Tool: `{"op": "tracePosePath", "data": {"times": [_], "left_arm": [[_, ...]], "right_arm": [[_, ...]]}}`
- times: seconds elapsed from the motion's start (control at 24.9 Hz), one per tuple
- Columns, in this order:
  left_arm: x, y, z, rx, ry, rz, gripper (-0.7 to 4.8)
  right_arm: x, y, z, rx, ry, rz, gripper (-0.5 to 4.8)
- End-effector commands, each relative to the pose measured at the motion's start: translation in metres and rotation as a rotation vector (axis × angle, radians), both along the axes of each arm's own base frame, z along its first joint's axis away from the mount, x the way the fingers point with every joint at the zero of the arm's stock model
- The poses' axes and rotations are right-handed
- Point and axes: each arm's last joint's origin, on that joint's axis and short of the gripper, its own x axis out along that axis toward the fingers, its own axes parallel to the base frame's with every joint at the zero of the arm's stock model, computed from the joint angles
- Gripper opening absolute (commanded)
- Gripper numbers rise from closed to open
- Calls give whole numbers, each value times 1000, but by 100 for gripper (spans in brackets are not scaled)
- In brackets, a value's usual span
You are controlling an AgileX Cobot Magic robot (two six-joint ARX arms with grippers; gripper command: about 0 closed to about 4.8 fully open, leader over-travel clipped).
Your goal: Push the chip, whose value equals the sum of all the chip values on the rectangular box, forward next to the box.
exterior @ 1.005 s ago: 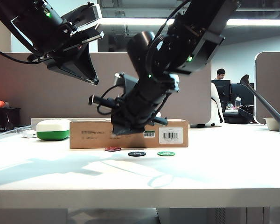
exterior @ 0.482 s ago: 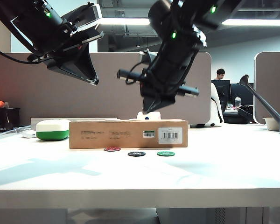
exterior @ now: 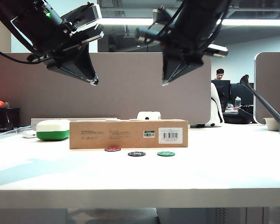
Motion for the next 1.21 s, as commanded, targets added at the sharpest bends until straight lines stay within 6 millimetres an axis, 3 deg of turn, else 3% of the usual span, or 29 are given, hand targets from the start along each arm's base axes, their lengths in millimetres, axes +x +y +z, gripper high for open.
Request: {"op": "tracePosePath", "data": {"times": [0.04, 0.36, 0.56, 1.21], "left_arm": [[0, -1, 2, -7, -16, -7, -5], [0, -1, 2, -7, -16, -7, -5], [0, -1, 2, -7, -16, -7, -5], [0, -1, 2, -7, -16, -7, -5]], "right_arm": [[-31, -17, -2, 14, -23, -26, -5], [-104, -62, -12, 24, -34, -14, -4], [-133, -92, -7, -50, 4, -47, -4], [-139, -97, -4, -44, -1, -47, -4]]}}
